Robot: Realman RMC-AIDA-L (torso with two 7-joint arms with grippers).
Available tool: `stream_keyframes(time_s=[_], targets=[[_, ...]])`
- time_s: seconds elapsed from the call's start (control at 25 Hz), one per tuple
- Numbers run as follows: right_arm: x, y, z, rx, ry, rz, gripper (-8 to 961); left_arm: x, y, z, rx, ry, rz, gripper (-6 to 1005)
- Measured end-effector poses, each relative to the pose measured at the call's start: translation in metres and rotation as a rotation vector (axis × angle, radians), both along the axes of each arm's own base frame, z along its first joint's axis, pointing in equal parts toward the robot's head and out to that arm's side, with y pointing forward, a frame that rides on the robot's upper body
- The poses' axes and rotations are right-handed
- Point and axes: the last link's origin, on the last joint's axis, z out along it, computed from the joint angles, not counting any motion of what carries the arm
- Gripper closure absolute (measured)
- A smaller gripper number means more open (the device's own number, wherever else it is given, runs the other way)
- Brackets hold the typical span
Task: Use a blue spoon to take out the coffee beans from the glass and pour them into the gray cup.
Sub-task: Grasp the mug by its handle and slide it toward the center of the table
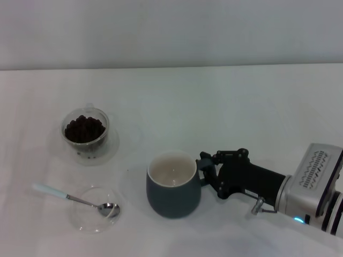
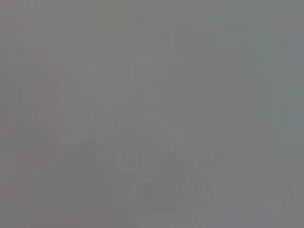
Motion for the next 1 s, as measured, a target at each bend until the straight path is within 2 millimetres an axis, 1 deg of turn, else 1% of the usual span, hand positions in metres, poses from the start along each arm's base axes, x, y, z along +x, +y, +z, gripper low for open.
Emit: stream_keyframes(time_s=[0.24,0.52,0.8,0.92,0.96,1.0], targets=[[0.000,-0.005,-0.003,-0.025,-0.009,0.018,794,0.000,0.000,0.001,0.000,0.001,0.000,124],[0.003,-0.005,0.000,-0.013,0.001,0.000,778,0.000,0.000,0.000,0.001,0.001,-0.002,123],[0.008,-0.009,0.004,-0.026,0.015,-0.019,609,0.000,-0.001,-0.001,-0.001,-0.005,0.001,123],[0.015,-0.016,0.012,-0.030,0.045,-0.026,533,0.000,-0.002,-0.003,-0.005,-0.007,0.002,123],[0.020,-0.019,0.019,-0.031,0.073,-0.032,508,0.000,-0.002,-0.003,-0.005,-0.007,0.002,123],[0.020,-0.019,0.019,-0.031,0.073,-0.032,508,0.000,-0.002,-0.003,-0.006,-0.008,0.002,123]])
